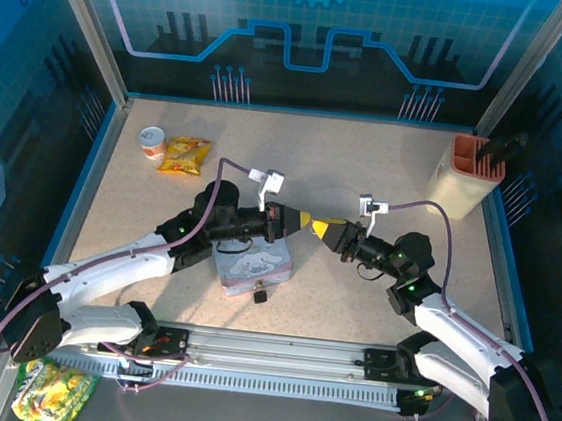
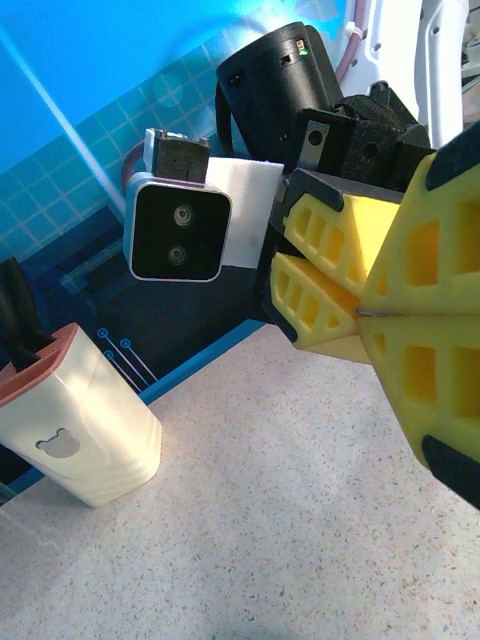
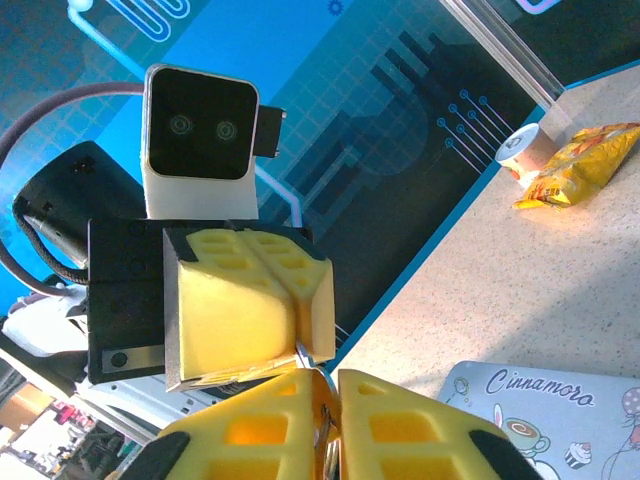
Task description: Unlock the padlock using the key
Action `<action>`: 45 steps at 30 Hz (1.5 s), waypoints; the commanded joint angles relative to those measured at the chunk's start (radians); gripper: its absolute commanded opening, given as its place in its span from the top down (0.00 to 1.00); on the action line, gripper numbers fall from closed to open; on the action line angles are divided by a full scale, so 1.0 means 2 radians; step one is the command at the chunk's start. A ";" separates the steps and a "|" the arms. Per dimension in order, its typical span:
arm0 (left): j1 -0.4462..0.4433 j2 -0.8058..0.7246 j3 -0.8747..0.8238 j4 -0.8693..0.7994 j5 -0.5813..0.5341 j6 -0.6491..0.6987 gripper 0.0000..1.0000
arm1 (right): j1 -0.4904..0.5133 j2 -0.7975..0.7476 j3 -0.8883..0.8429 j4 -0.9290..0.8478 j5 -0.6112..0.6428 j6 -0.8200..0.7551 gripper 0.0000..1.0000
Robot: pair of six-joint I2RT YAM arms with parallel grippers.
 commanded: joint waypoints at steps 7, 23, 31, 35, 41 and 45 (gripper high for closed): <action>0.010 -0.005 0.003 0.015 0.017 -0.004 1.00 | 0.002 -0.009 0.010 -0.002 -0.006 -0.009 1.00; 0.013 -0.004 0.158 -0.443 -0.202 0.057 0.48 | 0.024 -0.104 0.046 -0.274 0.070 -0.132 1.00; -0.048 0.042 0.177 -0.673 -0.307 0.015 0.36 | 0.062 -0.161 0.071 -0.442 0.175 -0.220 1.00; -0.109 0.062 0.183 -0.764 -0.347 -0.028 0.30 | 0.061 -0.156 0.080 -0.462 0.182 -0.237 1.00; -0.140 0.044 0.105 -0.750 -0.315 -0.064 0.21 | 0.061 -0.129 0.064 -0.417 0.176 -0.221 1.00; -0.139 0.006 0.037 -0.662 -0.303 -0.067 0.20 | 0.061 -0.114 0.057 -0.397 0.172 -0.214 1.00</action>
